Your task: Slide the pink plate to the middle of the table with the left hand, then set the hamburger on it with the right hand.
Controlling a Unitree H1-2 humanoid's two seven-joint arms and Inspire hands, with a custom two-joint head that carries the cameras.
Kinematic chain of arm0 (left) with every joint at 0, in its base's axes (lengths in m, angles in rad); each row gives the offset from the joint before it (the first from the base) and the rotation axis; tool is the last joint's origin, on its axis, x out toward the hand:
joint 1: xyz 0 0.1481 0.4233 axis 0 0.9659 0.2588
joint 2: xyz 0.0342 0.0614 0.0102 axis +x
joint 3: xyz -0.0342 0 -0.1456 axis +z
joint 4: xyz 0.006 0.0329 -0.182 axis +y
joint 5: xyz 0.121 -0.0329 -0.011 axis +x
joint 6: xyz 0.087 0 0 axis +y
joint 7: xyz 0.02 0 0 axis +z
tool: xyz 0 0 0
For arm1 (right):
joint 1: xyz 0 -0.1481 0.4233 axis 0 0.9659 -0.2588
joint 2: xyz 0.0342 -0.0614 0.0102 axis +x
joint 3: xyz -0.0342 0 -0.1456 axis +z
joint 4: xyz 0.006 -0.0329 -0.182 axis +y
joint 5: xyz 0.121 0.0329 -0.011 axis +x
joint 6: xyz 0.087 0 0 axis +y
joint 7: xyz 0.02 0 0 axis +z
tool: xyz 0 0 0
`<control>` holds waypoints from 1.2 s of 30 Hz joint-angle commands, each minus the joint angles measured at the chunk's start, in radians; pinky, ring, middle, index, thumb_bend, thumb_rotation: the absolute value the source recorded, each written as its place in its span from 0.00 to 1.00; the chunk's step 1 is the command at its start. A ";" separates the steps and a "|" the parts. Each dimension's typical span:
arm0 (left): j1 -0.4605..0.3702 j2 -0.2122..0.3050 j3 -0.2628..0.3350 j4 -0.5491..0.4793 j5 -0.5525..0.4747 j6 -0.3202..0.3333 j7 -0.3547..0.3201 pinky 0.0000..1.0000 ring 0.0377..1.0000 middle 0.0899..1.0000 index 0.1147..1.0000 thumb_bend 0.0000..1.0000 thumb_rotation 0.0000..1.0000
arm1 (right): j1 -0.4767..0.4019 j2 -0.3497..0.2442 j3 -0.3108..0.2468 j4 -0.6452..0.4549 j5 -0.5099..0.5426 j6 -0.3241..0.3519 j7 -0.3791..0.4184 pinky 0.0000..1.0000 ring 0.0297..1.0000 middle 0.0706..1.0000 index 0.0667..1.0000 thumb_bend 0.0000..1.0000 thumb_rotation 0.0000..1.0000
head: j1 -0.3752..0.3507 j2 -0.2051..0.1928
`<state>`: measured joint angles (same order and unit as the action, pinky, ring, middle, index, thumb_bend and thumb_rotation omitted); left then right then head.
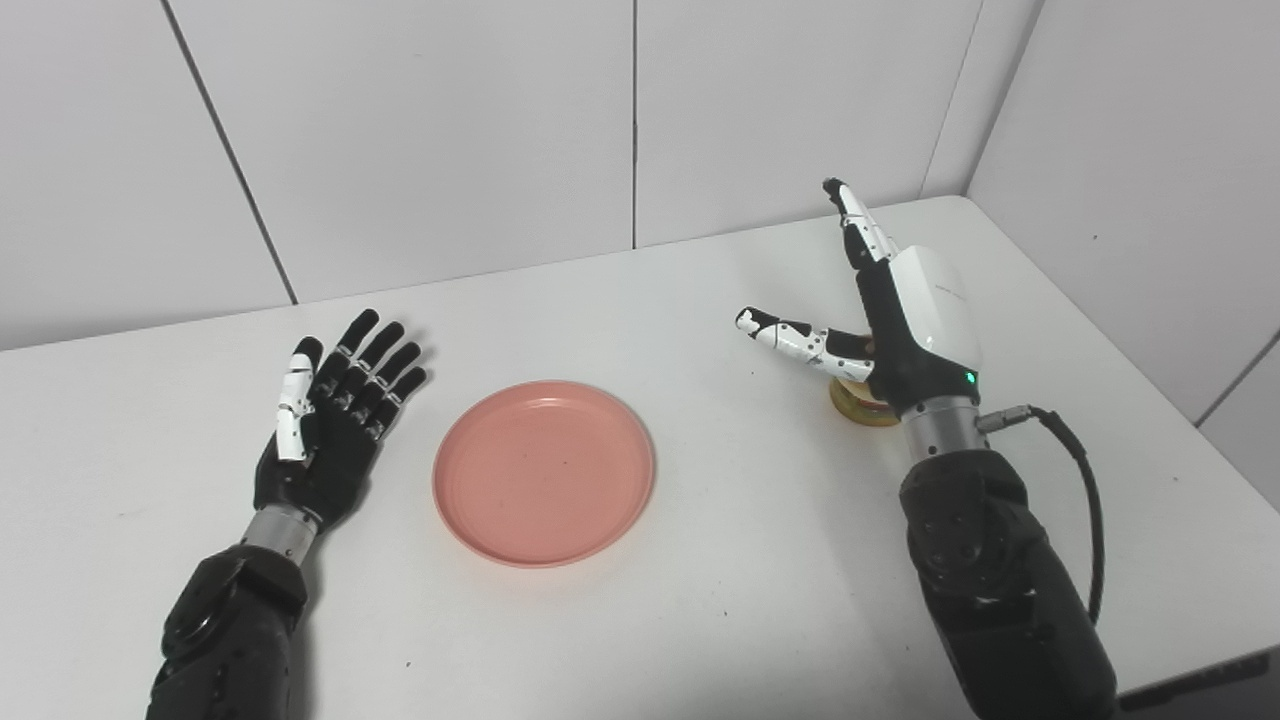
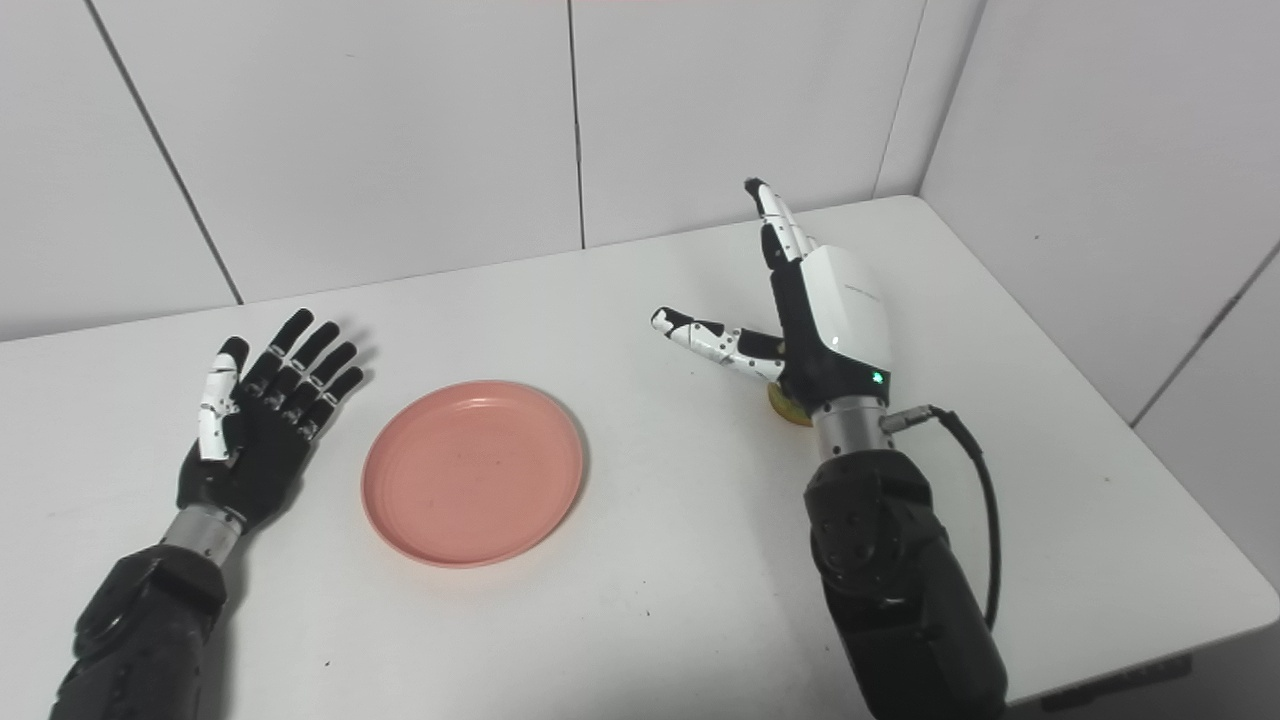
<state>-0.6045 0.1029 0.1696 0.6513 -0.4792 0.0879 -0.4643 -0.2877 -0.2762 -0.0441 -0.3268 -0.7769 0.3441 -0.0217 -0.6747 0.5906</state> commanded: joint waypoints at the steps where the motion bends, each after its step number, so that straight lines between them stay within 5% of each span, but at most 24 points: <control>1: 0.054 0.020 0.000 0.073 0.032 0.043 0.043 0.89 0.87 0.88 0.88 0.39 1.00 | -0.022 -0.035 -0.033 -0.028 -0.028 0.030 -0.003 0.64 0.81 0.92 0.95 0.85 0.64 | -0.005 -0.001; 4: 0.046 0.028 0.003 0.088 0.034 0.043 0.042 0.88 0.86 0.87 0.87 0.39 1.00 | -0.014 -0.053 -0.045 -0.021 -0.071 0.064 0.004 0.60 0.81 0.93 0.97 0.92 0.67 | -0.018 0.000; 11: 0.035 0.040 0.008 0.106 0.030 0.056 0.043 0.90 0.87 0.88 0.87 0.39 1.00 | -0.001 -0.085 -0.055 0.010 -0.149 0.094 -0.002 0.77 0.89 0.93 0.97 0.96 0.69 | -0.034 0.004; 23: 0.028 0.050 0.014 0.111 0.027 0.063 0.040 0.89 0.87 0.88 0.88 0.40 1.00 | 0.017 -0.099 -0.109 0.156 -0.067 0.057 -0.070 0.75 0.88 0.92 0.96 1.00 0.74 | -0.035 0.019; 36: 0.038 0.051 0.011 0.088 0.026 0.065 0.031 0.89 0.87 0.87 0.86 0.40 1.00 | 0.020 -0.091 -0.054 0.220 -0.032 0.080 -0.055 0.78 0.90 0.93 0.97 1.00 0.80 | -0.029 0.036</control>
<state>-0.6295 0.1436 0.1857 0.6909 -0.4790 0.0885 -0.4644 -0.2481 -0.3520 -0.0986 -0.0847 -0.8055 0.4188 -0.0607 -0.7026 0.6274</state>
